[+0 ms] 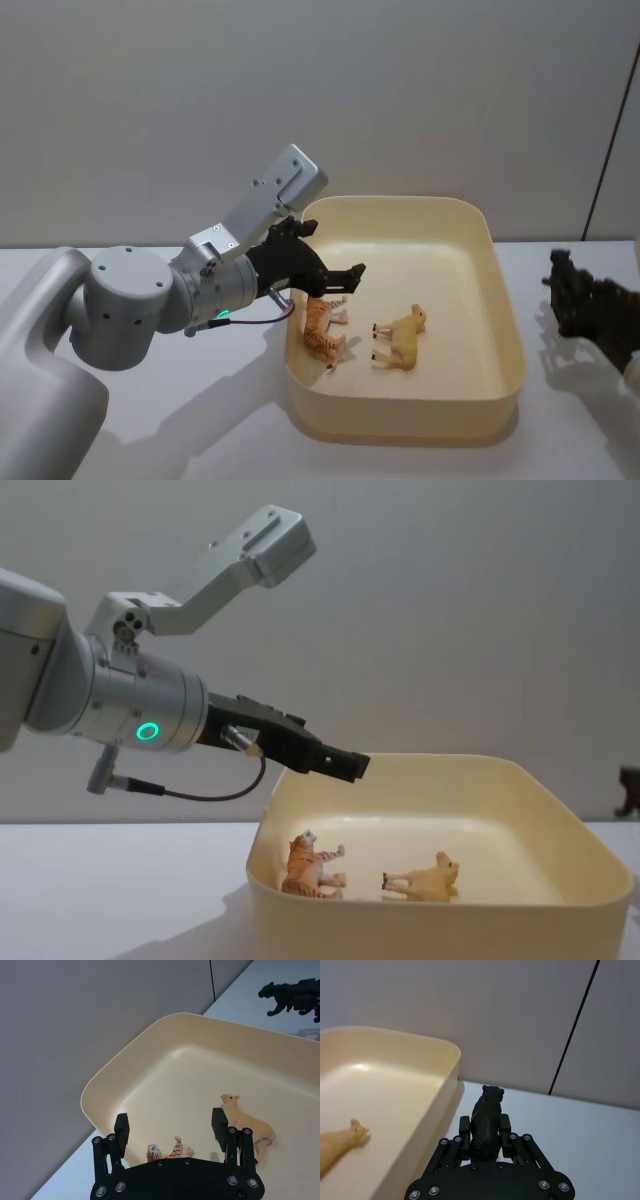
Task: Pick up the toy alternately with two hands and place it into the central storage box.
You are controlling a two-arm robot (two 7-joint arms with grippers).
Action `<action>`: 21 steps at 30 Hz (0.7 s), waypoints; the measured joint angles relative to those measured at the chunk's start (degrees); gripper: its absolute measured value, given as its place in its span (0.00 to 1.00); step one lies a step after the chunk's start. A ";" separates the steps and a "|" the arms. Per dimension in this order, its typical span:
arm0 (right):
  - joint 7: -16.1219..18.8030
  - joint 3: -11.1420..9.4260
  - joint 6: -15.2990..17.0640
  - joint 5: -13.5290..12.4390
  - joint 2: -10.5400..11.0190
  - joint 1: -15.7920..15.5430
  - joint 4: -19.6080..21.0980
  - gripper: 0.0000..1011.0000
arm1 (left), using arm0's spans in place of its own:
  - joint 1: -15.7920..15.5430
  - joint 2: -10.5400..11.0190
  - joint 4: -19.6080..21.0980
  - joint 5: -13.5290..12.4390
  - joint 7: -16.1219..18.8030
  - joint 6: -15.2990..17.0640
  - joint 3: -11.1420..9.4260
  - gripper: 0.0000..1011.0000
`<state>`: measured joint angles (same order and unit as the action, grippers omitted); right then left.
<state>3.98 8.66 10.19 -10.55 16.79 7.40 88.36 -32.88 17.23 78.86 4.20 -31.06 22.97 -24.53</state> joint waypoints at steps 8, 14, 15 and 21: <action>1.50 0.11 -1.53 -0.93 -0.86 1.84 2.56 0.31 | 0.00 0.00 0.00 0.00 0.00 0.00 0.00 0.99; 3.96 0.91 -1.53 -1.29 -2.24 4.02 3.09 0.31 | 0.00 0.00 0.00 0.00 0.00 0.00 0.00 0.99; 4.33 1.04 -1.40 -1.29 -2.43 4.32 3.09 0.31 | 0.00 0.00 0.00 0.00 0.00 0.00 0.00 0.99; 6.39 2.23 0.02 -0.96 -4.17 6.76 2.03 0.31 | 0.00 0.00 0.00 0.00 0.00 0.00 0.00 0.99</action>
<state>10.36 10.89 10.20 -11.50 12.61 14.15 90.39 -32.88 17.23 78.86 4.19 -31.07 22.97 -24.53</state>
